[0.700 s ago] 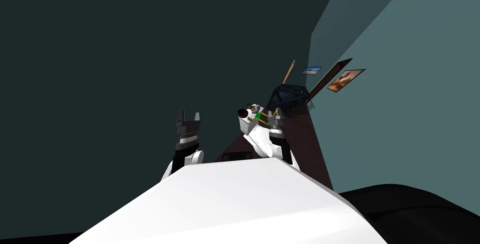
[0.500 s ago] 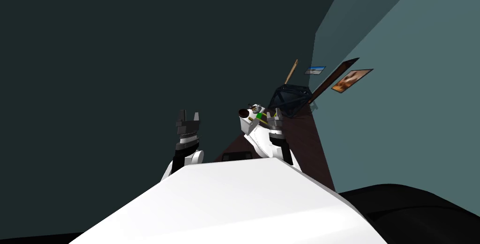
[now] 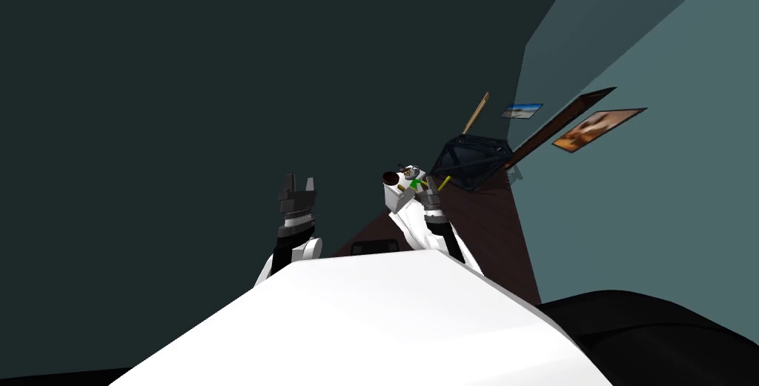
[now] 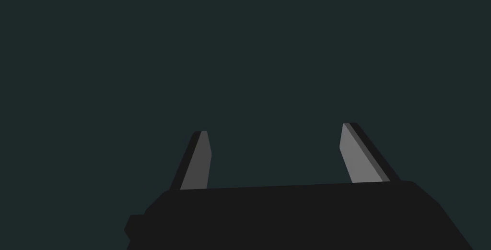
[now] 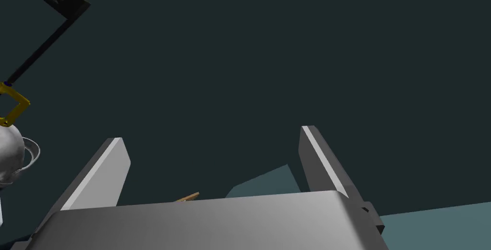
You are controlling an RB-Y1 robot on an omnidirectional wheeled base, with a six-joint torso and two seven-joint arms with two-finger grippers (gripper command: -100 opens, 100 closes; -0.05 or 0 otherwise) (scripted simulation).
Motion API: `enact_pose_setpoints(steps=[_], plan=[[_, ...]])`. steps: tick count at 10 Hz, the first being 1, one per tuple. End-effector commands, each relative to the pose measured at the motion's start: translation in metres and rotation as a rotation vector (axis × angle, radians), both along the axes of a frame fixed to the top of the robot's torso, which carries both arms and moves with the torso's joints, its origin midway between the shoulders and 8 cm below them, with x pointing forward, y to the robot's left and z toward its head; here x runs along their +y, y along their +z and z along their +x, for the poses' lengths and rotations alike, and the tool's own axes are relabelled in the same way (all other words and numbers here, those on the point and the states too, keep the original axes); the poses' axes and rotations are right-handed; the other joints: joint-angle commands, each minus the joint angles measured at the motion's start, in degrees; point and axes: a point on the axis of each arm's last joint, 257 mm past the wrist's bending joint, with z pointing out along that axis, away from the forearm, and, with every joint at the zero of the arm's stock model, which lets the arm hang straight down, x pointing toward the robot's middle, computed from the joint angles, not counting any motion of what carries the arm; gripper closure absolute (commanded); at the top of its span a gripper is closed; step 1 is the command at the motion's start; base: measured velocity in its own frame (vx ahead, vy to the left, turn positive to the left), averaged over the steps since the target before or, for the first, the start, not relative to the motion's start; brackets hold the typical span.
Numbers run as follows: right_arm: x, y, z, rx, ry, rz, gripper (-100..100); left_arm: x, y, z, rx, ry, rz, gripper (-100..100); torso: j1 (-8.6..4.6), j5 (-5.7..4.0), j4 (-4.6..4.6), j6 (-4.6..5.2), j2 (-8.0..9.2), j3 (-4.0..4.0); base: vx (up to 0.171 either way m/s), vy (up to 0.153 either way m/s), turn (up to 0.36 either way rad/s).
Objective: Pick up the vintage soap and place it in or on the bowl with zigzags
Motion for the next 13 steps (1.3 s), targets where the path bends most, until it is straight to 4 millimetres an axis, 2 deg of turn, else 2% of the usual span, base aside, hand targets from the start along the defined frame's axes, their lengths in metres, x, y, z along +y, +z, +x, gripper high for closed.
enact_pose_setpoints(steps=[1, 2, 3, 4, 6, 7, 8, 9, 10, 11, 12, 13], plan=[[0.008, -0.023, -0.001, 0.05, 0.042, -0.048, -100, 0.0, 0.0, 0.0, 0.0, 0.0, 0.0, 0, 0.0, 0.0, 0.0, 0.0, 0.0, 0.0, -0.05, -0.007, 0.311], [0.008, -0.023, -0.001, 0.053, 0.05, -0.062, -100, 0.0, 0.0, 0.0, 0.0, 0.0, 0.0, 0, 0.0, 0.0, 0.0, 0.0, 0.03, 0.02, -0.04, -0.007, 0.094], [0.013, -0.041, -0.003, 0.091, 0.08, -0.099, -100, 0.0, 0.0, 0.0, 0.0, 0.0, 0.0, 0, -0.01, 0.0, 0.0, 0.04, 0.0, 0.0, -0.043, 0.001, 0.197], [0.013, -0.041, -0.003, 0.093, 0.084, -0.106, -100, 0.0, 0.0, 0.0, 0.0, 0.0, 0.0, 0, 0.01, 0.0, 0.0, 0.0, 0.0, 0.0, -0.035, -0.002, 0.109], [0.021, -0.081, -0.01, 0.176, 0.15, -0.173, -100, 0.0, 0.0, 0.0, 0.0, 0.0, 0.0, 0, 0.0, 0.0, 0.0, 0.01, 0.0, 0.0, -0.054, -0.007, 0.268], [0.022, -0.082, -0.01, 0.181, 0.161, -0.199, -100, 0.0, 0.0, 0.0, 0.0, 0.0, 0.0, 0, -0.05, -0.01, 0.01, 0.0, 0.06, 0.03, -0.059, -0.015, 0.152], [0.025, -0.104, -0.016, 0.227, 0.196, -0.236, -100, 0.0, 0.0, 0.0, 0.0, 0.0, 0.0, 0, -0.05, -0.01, 0.02, 0.04, 0.06, 0.04, -0.059, 0.002, 0.251], [0.024, -0.104, -0.016, 0.23, 0.202, -0.247, -100, 0.0, 0.0, 0.0, 0.0, 0.0, 0.0, 0, -0.01, 0.0, 0.01, 0.01, 0.06, 0.03, -0.043, 0.005, 0.116], [0.026, -0.127, -0.023, 0.278, 0.239, -0.285, -100, 0.0, 0.0, 0.0, 0.0, 0.0, 0.0, 0, 0.0, 0.0, 0.01, 0.05, 0.01, 0.01, -0.046, 0.01, 0.275], [0.025, -0.128, -0.023, 0.281, 0.244, -0.297, -100, 0.0, 0.0, 0.0, 0.0, 0.0, 0.0, 0, 0.0, 0.0, 0.0, 0.0, 0.01, 0.01, -0.037, -0.001, 0.13], [0.025, -0.151, -0.032, 0.333, 0.284, -0.339, -100, 0.0, 0.0, 0.0, 0.0, 0.0, 0.0, 0, -0.02, 0.0, 0.0, 0.05, -0.02, -0.01, -0.05, 0.009, 0.213], [0.025, -0.152, -0.032, 0.335, 0.288, -0.347, -100, 0.0, 0.0, 0.0, 0.0, 0.0, 0.0, 0, 0.0, 0.0, 0.0, 0.02, 0.0, 0.0, -0.042, -0.001, 0.135]])
